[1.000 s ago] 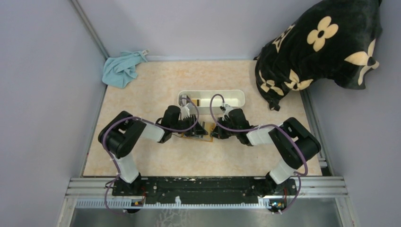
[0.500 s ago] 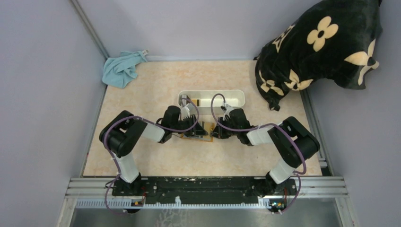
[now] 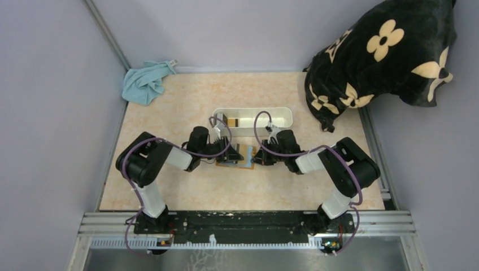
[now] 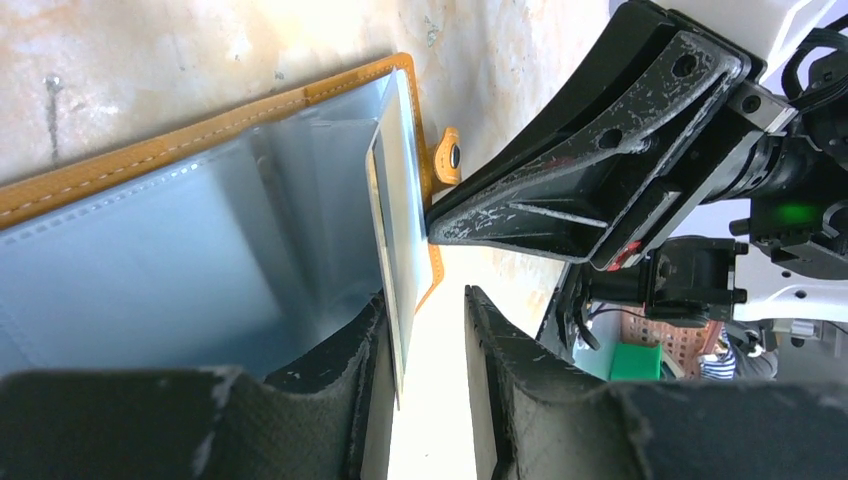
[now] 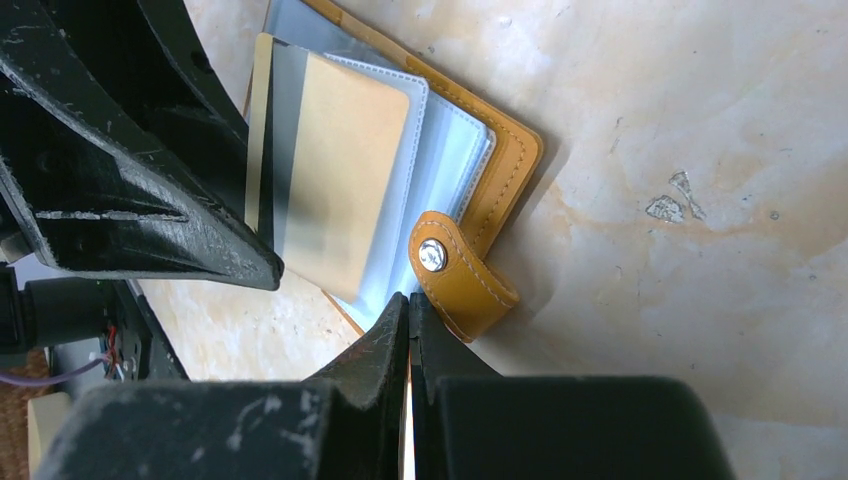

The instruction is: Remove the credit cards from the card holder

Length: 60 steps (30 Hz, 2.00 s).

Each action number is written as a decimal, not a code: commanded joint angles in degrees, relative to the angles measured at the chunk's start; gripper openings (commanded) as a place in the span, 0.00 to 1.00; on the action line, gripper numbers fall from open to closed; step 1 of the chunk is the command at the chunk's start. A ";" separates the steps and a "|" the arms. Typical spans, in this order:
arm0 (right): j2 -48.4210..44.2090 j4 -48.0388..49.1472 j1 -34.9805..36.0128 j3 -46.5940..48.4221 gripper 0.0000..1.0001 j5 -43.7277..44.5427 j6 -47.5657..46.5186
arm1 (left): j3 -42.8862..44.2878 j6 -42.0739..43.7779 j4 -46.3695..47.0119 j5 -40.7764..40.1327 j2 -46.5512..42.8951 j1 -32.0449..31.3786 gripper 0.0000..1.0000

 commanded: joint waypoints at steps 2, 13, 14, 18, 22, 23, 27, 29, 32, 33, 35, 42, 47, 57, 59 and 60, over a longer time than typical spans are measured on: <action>2.03 -2.30 -0.72 -0.94 0.00 1.96 -1.20 | -1.85 0.32 2.30 1.61 -2.59 1.56 0.35; 2.46 -2.37 -0.90 -0.72 0.00 1.77 -1.26 | -2.76 4.11 -2.25 0.50 -4.40 3.98 0.26; 2.55 -2.38 -0.90 -0.68 0.00 1.86 -1.26 | -2.72 4.54 -2.75 0.24 -4.43 4.10 0.23; 2.65 -2.30 -0.90 -0.70 0.00 1.79 -1.25 | -2.63 6.45 -5.50 -1.62 -4.88 4.06 0.13; 2.60 -2.48 -1.03 -0.65 0.00 1.74 -1.42 | -2.30 8.94 -9.80 -3.99 -6.81 4.43 0.07; 2.65 -2.51 -1.00 -0.68 0.00 1.78 -1.48 | -2.17 9.68 -11.05 -4.70 -7.38 4.59 0.06; 2.59 -2.44 -0.99 -0.62 0.00 1.49 -1.48 | -0.82 13.54 -17.63 -7.48 -9.63 5.52 0.00; 2.31 -1.77 -0.99 -0.74 0.00 0.79 -1.17 | -0.30 14.99 -20.13 -8.93 -11.24 5.98 0.00; 1.04 -1.02 -0.99 -0.86 0.00 -0.35 -0.80 | 0.00 16.26 -22.59 -10.32 -14.47 6.39 0.00; 0.94 -0.82 -0.99 -0.91 0.00 -0.98 -0.79 | 0.01 16.40 -22.83 -10.25 -15.53 6.55 0.00; -1.80 -0.13 -0.99 -0.95 0.00 -2.72 -0.60 | 0.04 16.07 -22.70 -8.74 -17.60 6.70 0.00; -10.33 2.59 -0.99 -0.28 0.07 -8.43 2.38 | -2.50 7.07 -9.92 0.41 -20.43 6.71 0.00; -16.27 -0.52 -0.99 1.27 0.27 -7.48 1.08 | -1.26 5.44 -11.21 -0.48 -21.48 6.71 0.00; -17.65 -2.52 -0.99 0.27 0.27 -5.95 -0.32 | 23.07 12.88 -46.86 -23.20 -20.66 6.96 0.00; -17.76 -2.59 -0.99 -0.08 0.27 -5.59 -0.60 | 28.67 14.13 -52.70 -26.21 -17.65 6.96 0.00; -17.95 -2.94 -0.99 -0.23 0.27 -5.34 -0.83 | 31.24 14.62 -55.08 -27.41 -15.93 7.05 0.00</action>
